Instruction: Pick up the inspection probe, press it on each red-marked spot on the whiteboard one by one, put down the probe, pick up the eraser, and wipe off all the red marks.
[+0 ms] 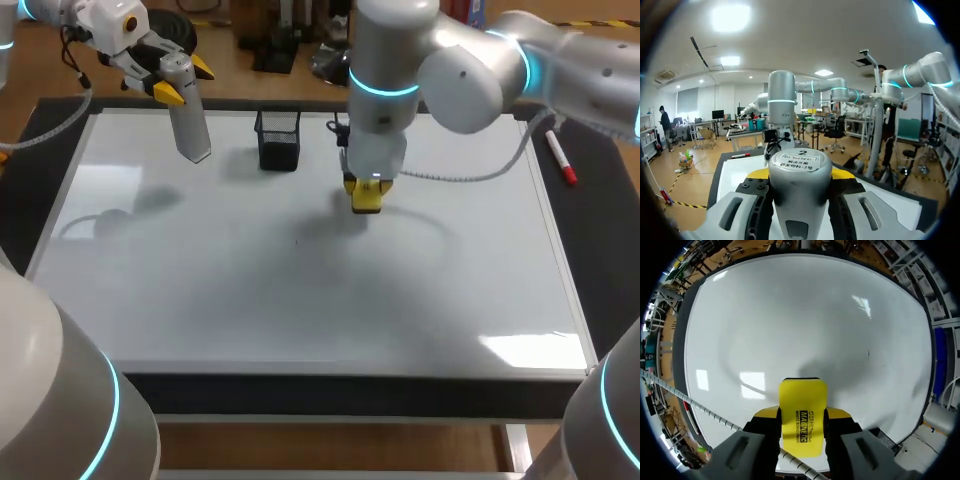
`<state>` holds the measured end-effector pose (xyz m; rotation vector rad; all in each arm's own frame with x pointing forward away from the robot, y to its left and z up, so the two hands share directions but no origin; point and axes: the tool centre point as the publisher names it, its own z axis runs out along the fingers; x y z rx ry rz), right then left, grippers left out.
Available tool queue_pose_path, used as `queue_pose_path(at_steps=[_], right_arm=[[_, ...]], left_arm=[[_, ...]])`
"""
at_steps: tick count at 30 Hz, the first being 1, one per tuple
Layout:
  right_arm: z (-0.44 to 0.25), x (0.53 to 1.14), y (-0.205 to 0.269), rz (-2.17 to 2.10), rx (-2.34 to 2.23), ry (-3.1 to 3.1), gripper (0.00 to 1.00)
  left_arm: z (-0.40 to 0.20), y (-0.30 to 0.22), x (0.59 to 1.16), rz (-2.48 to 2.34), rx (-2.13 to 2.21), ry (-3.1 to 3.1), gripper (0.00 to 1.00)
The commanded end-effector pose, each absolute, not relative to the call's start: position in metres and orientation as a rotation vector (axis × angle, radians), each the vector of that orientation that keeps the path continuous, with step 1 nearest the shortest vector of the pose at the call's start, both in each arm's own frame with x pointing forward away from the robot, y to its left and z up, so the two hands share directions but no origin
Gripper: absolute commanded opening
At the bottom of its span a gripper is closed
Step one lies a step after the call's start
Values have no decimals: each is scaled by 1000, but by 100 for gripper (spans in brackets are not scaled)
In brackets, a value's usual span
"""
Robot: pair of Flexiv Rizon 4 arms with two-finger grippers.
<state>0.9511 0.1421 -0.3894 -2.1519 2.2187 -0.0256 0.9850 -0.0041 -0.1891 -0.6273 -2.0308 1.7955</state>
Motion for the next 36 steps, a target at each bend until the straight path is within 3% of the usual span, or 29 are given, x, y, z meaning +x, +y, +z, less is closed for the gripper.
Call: queue_pose_path(at_steps=[1,16,36], right_arm=[[-393,980,152,-6,-2190,2250,0],[-398,1032,156,-29,-2183,2275,0],[-409,1052,159,-12,-2184,2273,0]], left_arm=[[-189,-4,987,1795,-632,-2025,0],[-189,-4,987,1795,-632,-2025,0],[-189,-4,987,1795,-632,-2025,0]])
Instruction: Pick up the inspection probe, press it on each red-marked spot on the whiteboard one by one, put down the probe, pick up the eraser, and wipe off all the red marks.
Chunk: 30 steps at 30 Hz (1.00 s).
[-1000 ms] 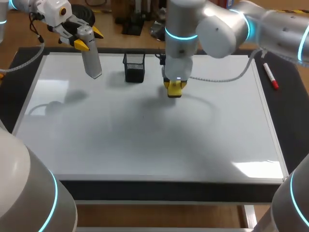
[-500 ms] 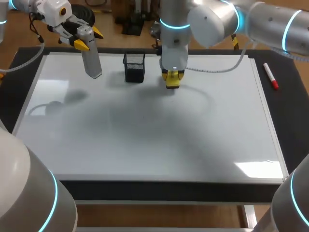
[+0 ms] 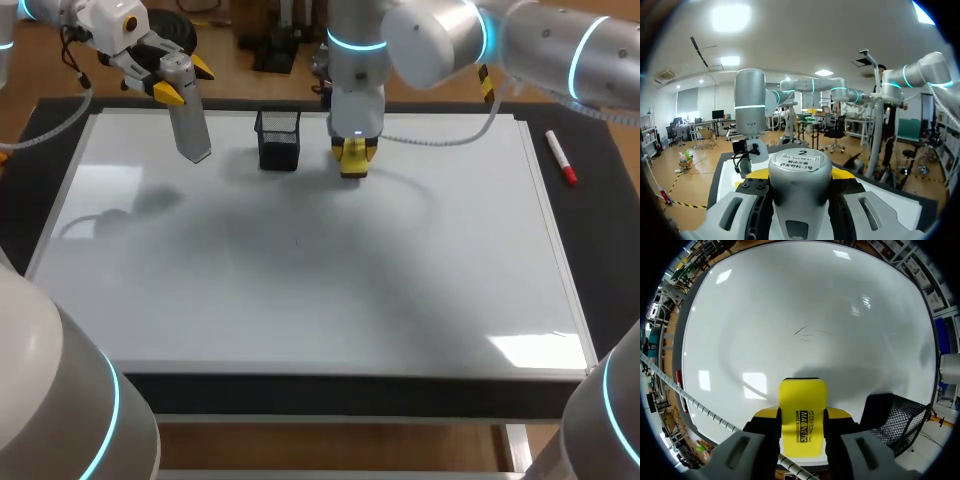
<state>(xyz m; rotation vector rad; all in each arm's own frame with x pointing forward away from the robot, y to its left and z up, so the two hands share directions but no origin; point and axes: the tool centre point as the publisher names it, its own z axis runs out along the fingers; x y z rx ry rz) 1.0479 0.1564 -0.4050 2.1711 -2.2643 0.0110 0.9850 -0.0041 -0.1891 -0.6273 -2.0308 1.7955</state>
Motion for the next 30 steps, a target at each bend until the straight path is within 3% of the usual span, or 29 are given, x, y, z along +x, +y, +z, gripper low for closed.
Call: queue_pose_path(at_steps=[1,17,19,20,22,24,25,26,30], right_arm=[[-410,1052,159,12,2170,-2257,0],[-419,1058,160,28,2163,-2263,0],[-419,1059,159,38,2160,-2258,41],[-419,1059,159,40,2160,-2257,51],[-419,1059,159,46,2151,-2268,49],[-418,1059,158,45,2149,-2270,55],[-418,1059,158,46,2146,-2272,69],[-418,1059,157,47,2145,-2273,100],[-415,1057,155,56,2138,-2287,100]], left_arm=[[-189,-4,987,1795,-632,-2025,0],[-189,-4,987,1795,-632,-2025,0],[-189,-4,987,1795,-632,-2025,0],[-189,-4,987,1795,-632,-2025,0],[-189,-4,987,1795,-632,-2025,0],[-189,-4,987,1795,-632,-2025,0],[-189,-4,987,1795,-632,-2025,0],[-189,-4,987,1795,-632,-2025,0],[-189,-4,987,1795,-632,-2025,0]])
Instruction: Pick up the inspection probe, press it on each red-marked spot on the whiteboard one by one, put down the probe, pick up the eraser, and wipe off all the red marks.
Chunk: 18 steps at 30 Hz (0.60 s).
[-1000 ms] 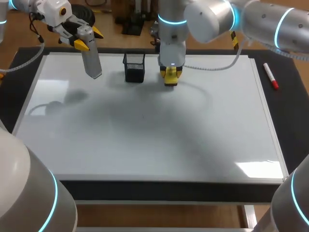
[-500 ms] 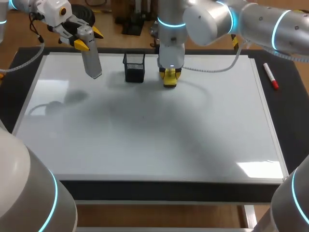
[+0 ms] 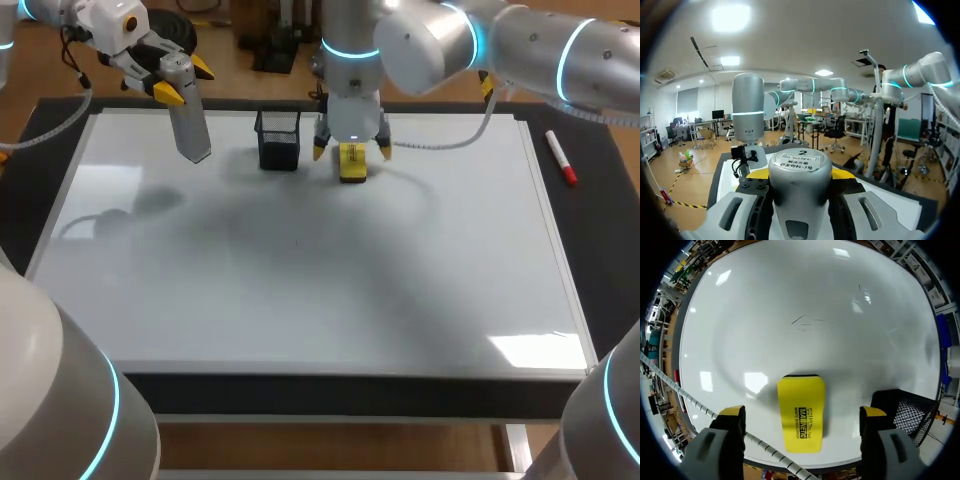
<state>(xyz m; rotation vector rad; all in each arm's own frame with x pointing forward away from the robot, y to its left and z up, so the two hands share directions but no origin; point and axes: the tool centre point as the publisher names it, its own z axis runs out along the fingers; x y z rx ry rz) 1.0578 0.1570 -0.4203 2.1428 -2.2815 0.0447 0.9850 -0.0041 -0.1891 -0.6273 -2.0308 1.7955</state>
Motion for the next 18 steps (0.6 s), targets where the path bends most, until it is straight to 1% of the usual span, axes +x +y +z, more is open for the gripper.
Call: queue_pose_path(at_steps=[1,11,18], right_arm=[[-413,1057,153,61,2135,-2293,100],[-398,1050,138,68,2040,-2429,100],[-386,1046,125,-169,1856,-2690,100]], left_arm=[[-189,-4,987,1795,-632,-2025,0],[-189,-4,987,1795,-632,-2025,0],[-189,-4,987,1795,-632,-2025,0]])
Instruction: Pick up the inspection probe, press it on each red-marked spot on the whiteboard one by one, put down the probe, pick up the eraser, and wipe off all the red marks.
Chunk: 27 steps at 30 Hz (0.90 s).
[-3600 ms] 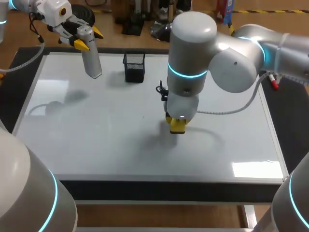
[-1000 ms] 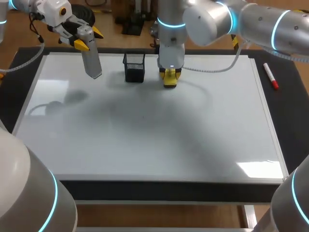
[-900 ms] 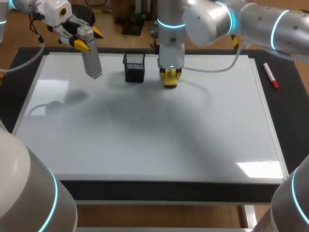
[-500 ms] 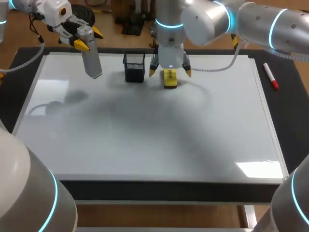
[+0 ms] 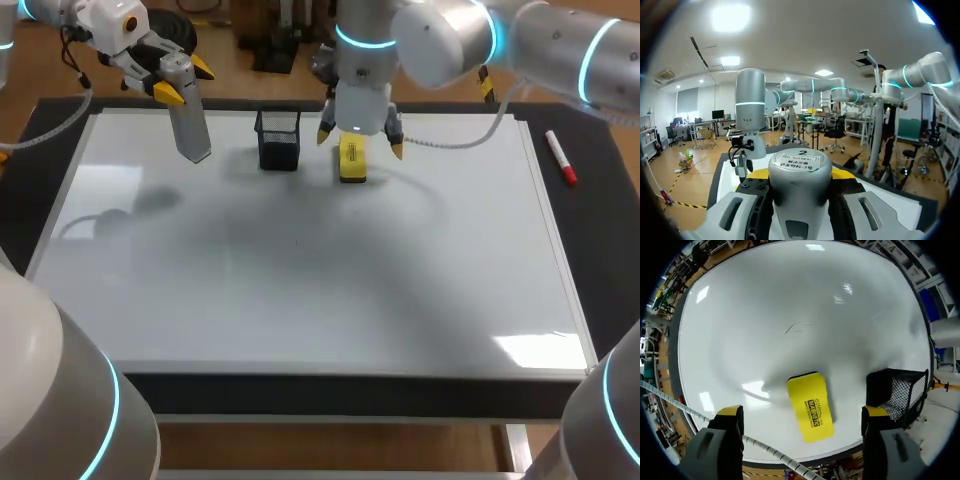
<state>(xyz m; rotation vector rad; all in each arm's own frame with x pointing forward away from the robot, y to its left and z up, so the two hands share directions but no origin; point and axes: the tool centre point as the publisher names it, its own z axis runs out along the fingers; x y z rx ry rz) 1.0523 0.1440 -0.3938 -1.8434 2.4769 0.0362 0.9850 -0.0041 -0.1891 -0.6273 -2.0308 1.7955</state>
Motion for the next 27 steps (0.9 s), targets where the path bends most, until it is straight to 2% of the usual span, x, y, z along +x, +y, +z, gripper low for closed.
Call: queue_pose_path(at_steps=[1,27], right_arm=[[-384,1045,122,205,-1654,2479,100],[-309,1045,76,619,-677,2784,100]], left_arm=[[-189,-4,987,1795,-632,-2025,0],[-189,-4,987,1795,-632,-2025,0]])
